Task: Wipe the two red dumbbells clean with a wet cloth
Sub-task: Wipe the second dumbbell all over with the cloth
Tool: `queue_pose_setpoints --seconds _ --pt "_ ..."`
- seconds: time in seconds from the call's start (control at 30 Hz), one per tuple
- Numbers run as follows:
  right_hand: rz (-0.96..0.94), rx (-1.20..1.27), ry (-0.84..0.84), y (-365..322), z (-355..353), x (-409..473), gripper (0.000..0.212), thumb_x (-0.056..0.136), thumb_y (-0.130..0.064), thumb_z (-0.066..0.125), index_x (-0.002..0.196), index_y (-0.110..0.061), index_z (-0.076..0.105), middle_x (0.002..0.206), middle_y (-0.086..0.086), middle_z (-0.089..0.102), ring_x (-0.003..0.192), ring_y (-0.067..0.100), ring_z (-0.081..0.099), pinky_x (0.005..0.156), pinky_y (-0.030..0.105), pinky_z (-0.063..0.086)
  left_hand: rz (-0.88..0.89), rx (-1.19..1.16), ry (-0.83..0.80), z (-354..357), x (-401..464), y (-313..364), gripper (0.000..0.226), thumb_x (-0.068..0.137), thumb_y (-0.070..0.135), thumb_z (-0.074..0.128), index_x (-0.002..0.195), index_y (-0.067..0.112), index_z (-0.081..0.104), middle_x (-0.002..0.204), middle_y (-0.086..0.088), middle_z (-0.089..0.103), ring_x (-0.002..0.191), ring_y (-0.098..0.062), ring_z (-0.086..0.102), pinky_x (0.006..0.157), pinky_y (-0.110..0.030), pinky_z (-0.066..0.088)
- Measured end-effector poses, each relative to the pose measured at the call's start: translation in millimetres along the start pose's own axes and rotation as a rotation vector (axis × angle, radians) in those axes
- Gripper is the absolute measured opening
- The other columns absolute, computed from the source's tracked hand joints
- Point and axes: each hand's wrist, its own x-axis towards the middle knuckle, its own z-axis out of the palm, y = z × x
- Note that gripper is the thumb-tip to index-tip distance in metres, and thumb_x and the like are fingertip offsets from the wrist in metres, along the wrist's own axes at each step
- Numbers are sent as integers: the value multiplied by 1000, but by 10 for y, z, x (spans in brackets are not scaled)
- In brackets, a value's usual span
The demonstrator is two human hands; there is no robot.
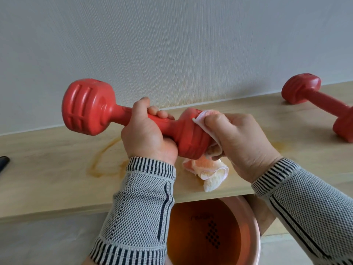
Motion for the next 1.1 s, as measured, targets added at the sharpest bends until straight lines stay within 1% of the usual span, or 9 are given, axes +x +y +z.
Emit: queue_pose_setpoints --seconds 0.07,0.17,0.27,0.4,0.47,0.57,0.73,0.87,1.1 --pt "23 12 -38 7 -14 2 61 61 -52 63 71 7 60 55 8 54 50 18 57 48 29 47 -1 2 10 -13 7 3 25 91 9 58 71 18 47 51 7 45 41 -8 44 48 -23 43" --pt "23 -81 -228 -19 -19 -45 27 74 -30 75 92 -10 68 69 1 65 63 12 61 59 26 53 -6 -27 39 -20 28 36 23 89 8 59 72 18 48 52 7 45 42 -9 45 51 -25 44" --pt "9 -177 -242 30 11 -65 51 66 -32 86 111 -29 62 93 -8 73 83 2 69 73 18 55 -29 -54 44 -17 18 37 24 88 8 60 70 17 47 52 7 45 42 -9 45 52 -25 44" --pt "39 -57 -185 -23 40 -80 48 66 -43 85 101 -16 68 78 4 72 68 20 71 58 28 58 -72 -76 -15 -27 -4 7 24 87 8 57 68 18 45 53 7 44 43 -9 44 50 -23 44" --pt "52 -16 -115 -32 25 -55 60 67 -59 75 93 -5 70 63 4 66 54 19 65 47 28 52 -73 -88 -44 -19 -2 -6 22 86 7 54 70 19 44 52 7 42 42 -9 43 50 -23 42" --pt "96 32 -114 -34 2 -18 66 67 -61 60 86 1 70 63 11 63 52 21 58 45 27 46 -50 -100 -54 -22 0 -7 21 86 7 52 71 19 42 51 7 40 41 -10 40 51 -24 40" --pt "192 318 -381 -21 -138 33 27 83 -44 63 83 -18 72 67 -1 62 59 12 55 55 23 48 -62 -161 -85 -65 22 68 21 85 13 52 70 21 40 53 9 39 41 -9 40 53 -24 40" --pt "226 343 -555 -46 -133 37 10 69 -31 70 73 -23 75 68 3 66 59 16 64 50 23 51 -71 -197 -155 -84 -4 57 25 89 19 51 67 21 39 53 9 39 42 -9 41 55 -24 41" --pt "97 178 -352 54 -103 30 53 56 -36 77 106 -20 67 86 11 68 71 18 64 61 31 51 -97 31 -18 33 11 4 29 88 38 69 78 18 51 59 5 53 50 -9 53 69 -33 50"
